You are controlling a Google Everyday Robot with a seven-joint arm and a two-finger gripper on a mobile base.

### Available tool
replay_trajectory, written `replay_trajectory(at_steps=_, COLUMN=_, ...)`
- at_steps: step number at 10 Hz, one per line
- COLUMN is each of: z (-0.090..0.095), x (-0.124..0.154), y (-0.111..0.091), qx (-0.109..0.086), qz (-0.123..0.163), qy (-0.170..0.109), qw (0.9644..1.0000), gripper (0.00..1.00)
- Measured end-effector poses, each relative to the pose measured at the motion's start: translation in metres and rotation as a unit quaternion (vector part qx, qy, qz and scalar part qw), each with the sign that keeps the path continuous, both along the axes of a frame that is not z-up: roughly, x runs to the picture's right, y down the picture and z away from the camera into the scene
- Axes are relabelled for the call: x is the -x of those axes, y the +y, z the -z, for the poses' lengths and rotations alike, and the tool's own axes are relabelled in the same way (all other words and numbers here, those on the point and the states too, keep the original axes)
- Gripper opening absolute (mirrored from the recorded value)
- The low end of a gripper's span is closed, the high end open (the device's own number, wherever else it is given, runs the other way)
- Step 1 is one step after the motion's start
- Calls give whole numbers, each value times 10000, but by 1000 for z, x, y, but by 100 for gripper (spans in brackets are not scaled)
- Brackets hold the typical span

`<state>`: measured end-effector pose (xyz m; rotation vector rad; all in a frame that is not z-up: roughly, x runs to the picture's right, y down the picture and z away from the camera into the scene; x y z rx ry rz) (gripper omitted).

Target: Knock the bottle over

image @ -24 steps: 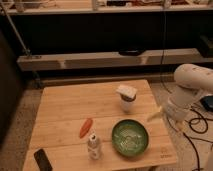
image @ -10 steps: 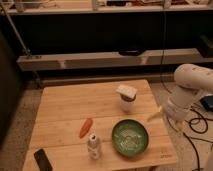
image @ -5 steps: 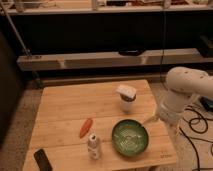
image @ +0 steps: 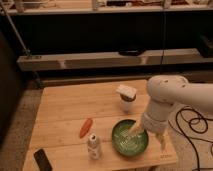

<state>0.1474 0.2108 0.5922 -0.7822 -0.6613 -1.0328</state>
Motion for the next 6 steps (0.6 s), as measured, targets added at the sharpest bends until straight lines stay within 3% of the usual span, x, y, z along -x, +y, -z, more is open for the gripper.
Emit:
replay_trajectory(at_steps=4, z=1, x=31, y=13, qx=19, qz=221, qy=-76, qw=9997, gripper=80)
replay_trajectory(at_steps=6, z=-7, x=60, y=11, qx=8, qz=435, qy=-128, qw=9990, gripper=80)
